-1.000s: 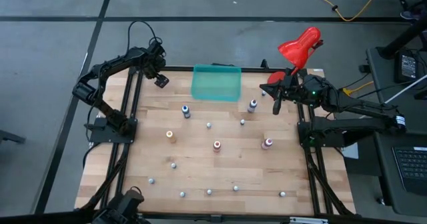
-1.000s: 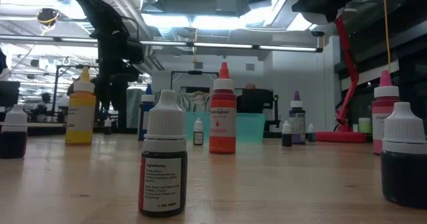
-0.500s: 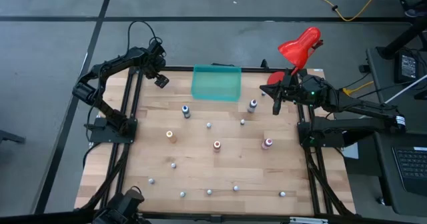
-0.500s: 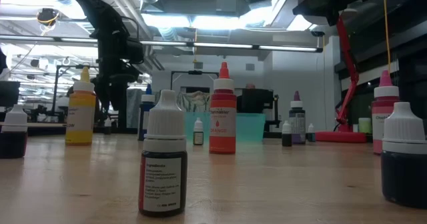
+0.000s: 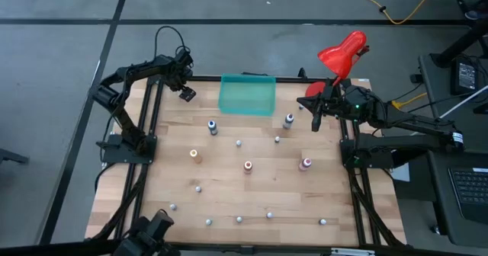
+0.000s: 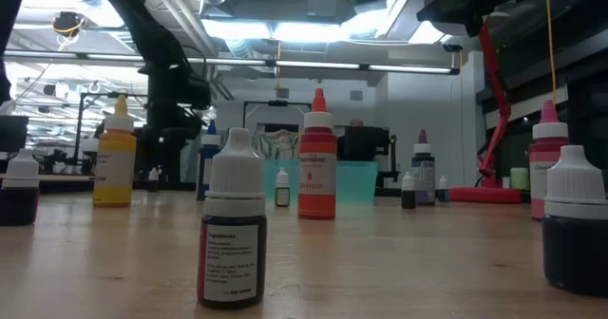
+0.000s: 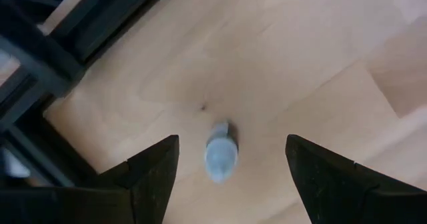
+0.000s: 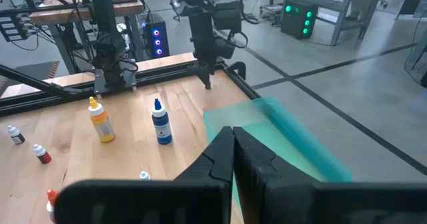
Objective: Pick & Place food coloring
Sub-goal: Put the top left black food coloring bottle into the bin
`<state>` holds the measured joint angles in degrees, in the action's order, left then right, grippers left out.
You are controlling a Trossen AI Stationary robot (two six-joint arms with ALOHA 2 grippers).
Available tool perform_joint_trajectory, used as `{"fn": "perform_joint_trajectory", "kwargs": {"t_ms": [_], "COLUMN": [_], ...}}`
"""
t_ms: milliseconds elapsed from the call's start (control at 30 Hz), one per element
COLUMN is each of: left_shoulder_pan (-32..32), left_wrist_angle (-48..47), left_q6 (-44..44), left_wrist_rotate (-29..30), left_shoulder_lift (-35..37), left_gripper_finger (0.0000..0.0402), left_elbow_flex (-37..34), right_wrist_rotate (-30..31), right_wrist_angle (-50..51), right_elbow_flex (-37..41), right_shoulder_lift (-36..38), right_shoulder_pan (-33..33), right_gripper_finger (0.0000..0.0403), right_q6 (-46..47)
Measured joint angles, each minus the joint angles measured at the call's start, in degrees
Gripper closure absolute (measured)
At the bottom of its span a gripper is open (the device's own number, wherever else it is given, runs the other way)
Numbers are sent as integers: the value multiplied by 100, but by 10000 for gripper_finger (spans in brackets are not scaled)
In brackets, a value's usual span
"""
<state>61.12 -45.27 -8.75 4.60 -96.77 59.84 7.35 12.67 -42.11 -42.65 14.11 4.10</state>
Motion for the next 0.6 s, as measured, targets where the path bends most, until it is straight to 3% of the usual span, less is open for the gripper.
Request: {"fn": "perform_joint_trajectory", "kwargs": {"t_ms": [600], "left_shoulder_pan": [17], "left_wrist_angle": [49], "left_q6": [-199], "left_wrist_rotate": [203], "left_shoulder_lift": [-99], "left_gripper_finger": [190], "left_elbow_flex": [-5], "right_wrist_rotate": [-122], "right_wrist_angle": [4], "right_elbow_flex": [0], "right_shoulder_lift": [0], "right_shoulder_pan": [-9], "right_gripper_finger": [391], "right_q6": [11]}}
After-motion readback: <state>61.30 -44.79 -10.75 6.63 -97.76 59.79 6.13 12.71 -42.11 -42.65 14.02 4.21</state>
